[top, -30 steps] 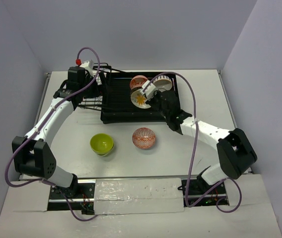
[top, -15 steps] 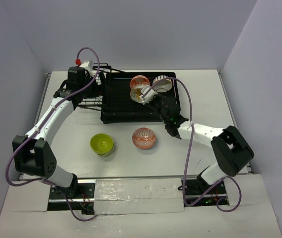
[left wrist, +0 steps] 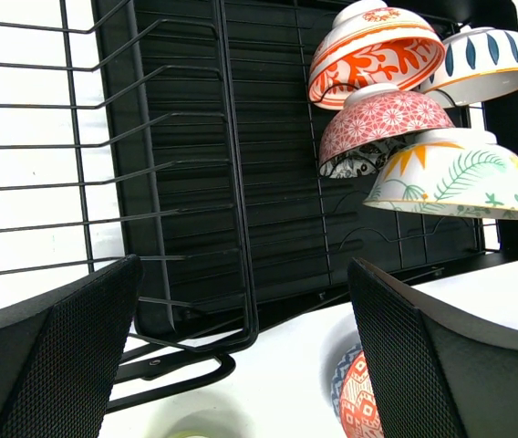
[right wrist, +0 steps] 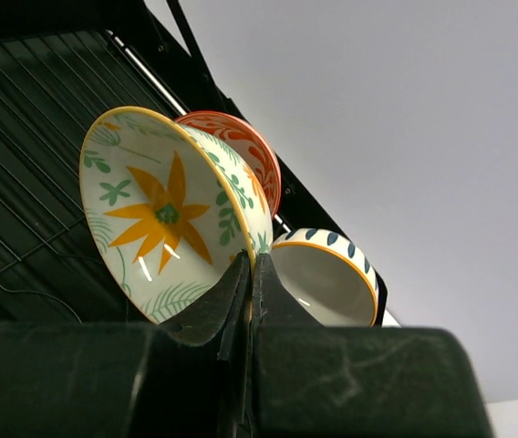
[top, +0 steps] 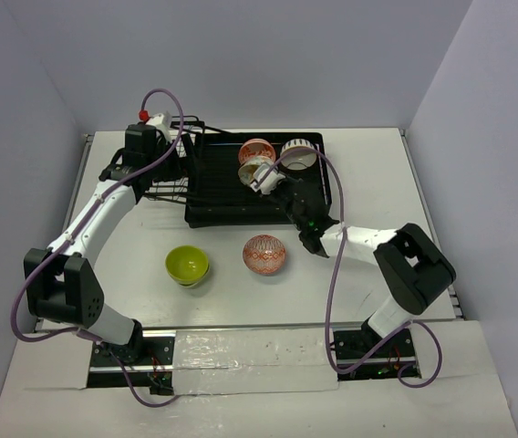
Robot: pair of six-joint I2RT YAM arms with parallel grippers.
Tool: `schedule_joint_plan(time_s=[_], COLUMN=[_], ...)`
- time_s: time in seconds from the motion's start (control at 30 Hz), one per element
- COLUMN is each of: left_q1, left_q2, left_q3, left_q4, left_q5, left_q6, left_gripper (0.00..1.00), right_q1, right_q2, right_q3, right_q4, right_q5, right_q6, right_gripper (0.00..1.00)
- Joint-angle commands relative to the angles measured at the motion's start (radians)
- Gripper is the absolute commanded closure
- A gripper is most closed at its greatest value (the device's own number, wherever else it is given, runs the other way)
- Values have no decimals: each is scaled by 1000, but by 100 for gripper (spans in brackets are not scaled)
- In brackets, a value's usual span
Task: Load the bowls into the dish rack
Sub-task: Insert the bowl into the dish rack.
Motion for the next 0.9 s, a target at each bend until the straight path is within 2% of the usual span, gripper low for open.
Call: schedule_joint_plan(time_s=[0.0, 0.37, 0.87], left_q1=[5, 5, 5], left_q2=[1, -19, -72], left_q3=[-4, -51, -127], left_q4=[52, 104, 167], left_q5=[7, 18, 20], left_q6=[2, -4, -9], left_gripper=[1, 1, 1], right_q1=[15, 51, 69], right_q2=[2, 5, 100], right_q3=[-11, -87, -120], right_q4=[171, 236, 372], right_q5=[4, 30, 59], right_q6=[-36, -28, -96], right_gripper=[100, 100, 100])
